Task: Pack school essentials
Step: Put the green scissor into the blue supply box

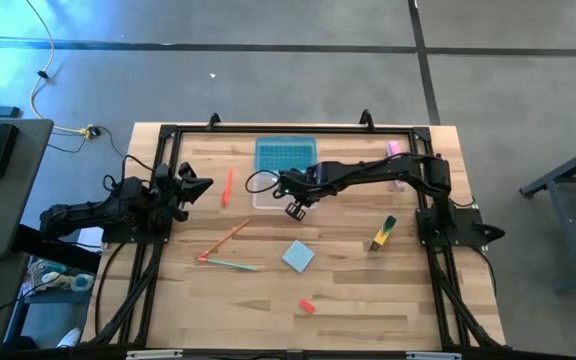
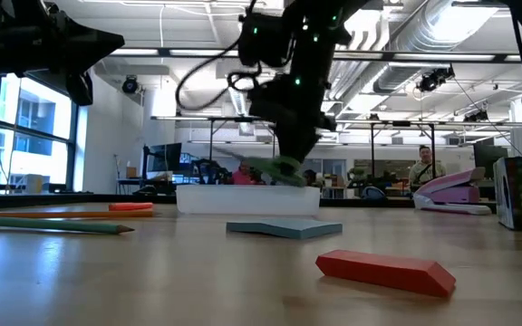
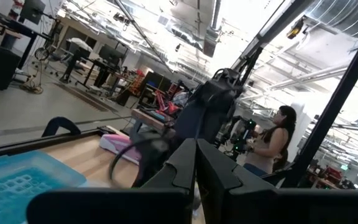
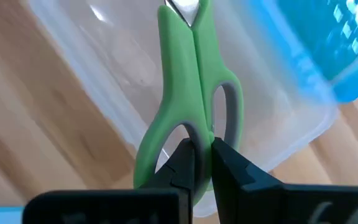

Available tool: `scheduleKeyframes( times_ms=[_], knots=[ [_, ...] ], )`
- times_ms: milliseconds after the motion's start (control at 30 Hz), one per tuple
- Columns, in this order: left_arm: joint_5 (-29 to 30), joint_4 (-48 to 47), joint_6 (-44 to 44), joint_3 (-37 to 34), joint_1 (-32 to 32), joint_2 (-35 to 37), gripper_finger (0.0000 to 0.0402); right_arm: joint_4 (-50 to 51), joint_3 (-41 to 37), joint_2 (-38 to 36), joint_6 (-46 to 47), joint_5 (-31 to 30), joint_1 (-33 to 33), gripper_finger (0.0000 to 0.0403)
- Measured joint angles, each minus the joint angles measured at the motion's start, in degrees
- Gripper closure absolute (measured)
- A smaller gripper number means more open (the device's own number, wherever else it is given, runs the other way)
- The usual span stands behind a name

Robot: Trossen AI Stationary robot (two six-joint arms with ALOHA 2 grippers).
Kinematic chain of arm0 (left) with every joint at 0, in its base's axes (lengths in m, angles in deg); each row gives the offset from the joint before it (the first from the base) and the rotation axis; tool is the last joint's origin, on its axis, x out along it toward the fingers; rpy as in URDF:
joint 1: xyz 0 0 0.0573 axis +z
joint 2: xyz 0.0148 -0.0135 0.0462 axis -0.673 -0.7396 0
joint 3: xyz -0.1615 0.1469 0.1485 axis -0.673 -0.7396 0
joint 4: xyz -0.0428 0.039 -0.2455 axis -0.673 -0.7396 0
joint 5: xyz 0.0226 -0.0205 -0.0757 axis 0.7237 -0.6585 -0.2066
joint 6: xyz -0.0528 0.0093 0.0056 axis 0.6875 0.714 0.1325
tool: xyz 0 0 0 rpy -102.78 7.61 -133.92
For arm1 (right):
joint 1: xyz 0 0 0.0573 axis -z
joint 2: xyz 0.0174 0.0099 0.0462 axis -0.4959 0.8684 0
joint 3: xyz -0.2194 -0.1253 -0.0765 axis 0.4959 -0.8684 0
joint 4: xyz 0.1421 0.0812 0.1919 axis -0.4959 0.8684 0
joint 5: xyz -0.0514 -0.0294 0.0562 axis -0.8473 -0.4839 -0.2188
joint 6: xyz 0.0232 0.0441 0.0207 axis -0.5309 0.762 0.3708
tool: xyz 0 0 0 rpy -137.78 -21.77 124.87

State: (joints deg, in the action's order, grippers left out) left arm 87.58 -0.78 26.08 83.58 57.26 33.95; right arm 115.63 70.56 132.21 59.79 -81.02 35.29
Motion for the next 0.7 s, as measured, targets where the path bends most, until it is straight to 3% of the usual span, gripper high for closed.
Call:
scheduleKeyframes(
  times_ms=[400, 700],
  knots=[
    [-0.2, -0.2, 0.0, 0.0, 0.0, 0.0, 0.0398, 2.8, 0.0, 1.8, 3.0, 2.1, 1.2, 0.0381],
    [-0.2, -0.2, 0.0, 0.0, 0.0, 0.0, 0.0398, 2.8, 0.0, 1.8, 5.9, 6.3, 2.8, 0.0343]
  ],
)
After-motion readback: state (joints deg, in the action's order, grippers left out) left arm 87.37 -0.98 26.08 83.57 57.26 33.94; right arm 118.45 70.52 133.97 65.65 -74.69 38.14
